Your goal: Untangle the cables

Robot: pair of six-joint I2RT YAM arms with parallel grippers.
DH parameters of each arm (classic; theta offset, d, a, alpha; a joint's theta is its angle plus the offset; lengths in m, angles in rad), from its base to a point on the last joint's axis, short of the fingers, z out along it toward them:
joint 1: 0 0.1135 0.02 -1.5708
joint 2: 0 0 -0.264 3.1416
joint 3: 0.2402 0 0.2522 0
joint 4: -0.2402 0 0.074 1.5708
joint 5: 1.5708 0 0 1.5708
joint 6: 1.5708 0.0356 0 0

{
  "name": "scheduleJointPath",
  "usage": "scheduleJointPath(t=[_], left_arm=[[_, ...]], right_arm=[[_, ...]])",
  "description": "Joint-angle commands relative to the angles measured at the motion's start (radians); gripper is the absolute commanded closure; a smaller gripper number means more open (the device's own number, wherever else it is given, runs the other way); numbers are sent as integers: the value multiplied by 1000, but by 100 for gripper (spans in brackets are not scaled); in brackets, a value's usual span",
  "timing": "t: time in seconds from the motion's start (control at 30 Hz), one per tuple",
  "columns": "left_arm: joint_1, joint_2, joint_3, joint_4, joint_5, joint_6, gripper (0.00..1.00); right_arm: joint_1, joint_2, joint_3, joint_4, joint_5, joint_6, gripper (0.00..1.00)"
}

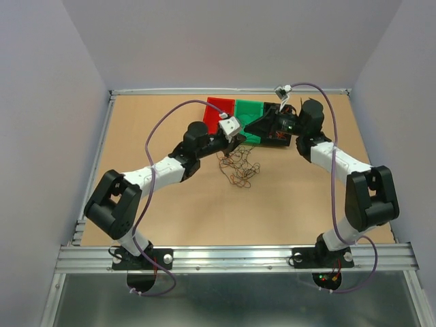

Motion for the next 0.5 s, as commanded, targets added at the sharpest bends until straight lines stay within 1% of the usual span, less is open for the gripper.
scheduleJointPath(t=[0.0, 0.1, 0.17, 0.27, 0.3, 0.33, 0.37, 0.43, 0.47], left_arm=[[-17, -38, -10, 54, -22, 37, 100], [-20, -35, -7, 54, -25, 37, 100], [-22, -30, -5, 54, -25, 38, 100], [-25, -32, -5, 54, -34, 46, 100], [-25, -33, -7, 54, -40, 48, 100], [-25, -33, -7, 54, -43, 52, 100], [-25, -33, -8, 54, -52, 55, 100], [-25, -33, -10, 52, -62, 60, 100], [-25, -35, -10, 48, -69, 61, 98]], right_arm=[[13, 10, 75, 37, 0, 11, 64], [20, 20, 82, 31, 0, 11, 65], [24, 26, 85, 25, 1, 10, 70], [33, 38, 101, -18, 15, -15, 70], [35, 43, 105, -22, 17, -24, 73], [35, 49, 109, -27, 15, -26, 76], [36, 59, 117, -33, 12, -27, 86], [38, 64, 125, -39, 14, -27, 99], [38, 63, 128, -50, 20, -32, 99]])
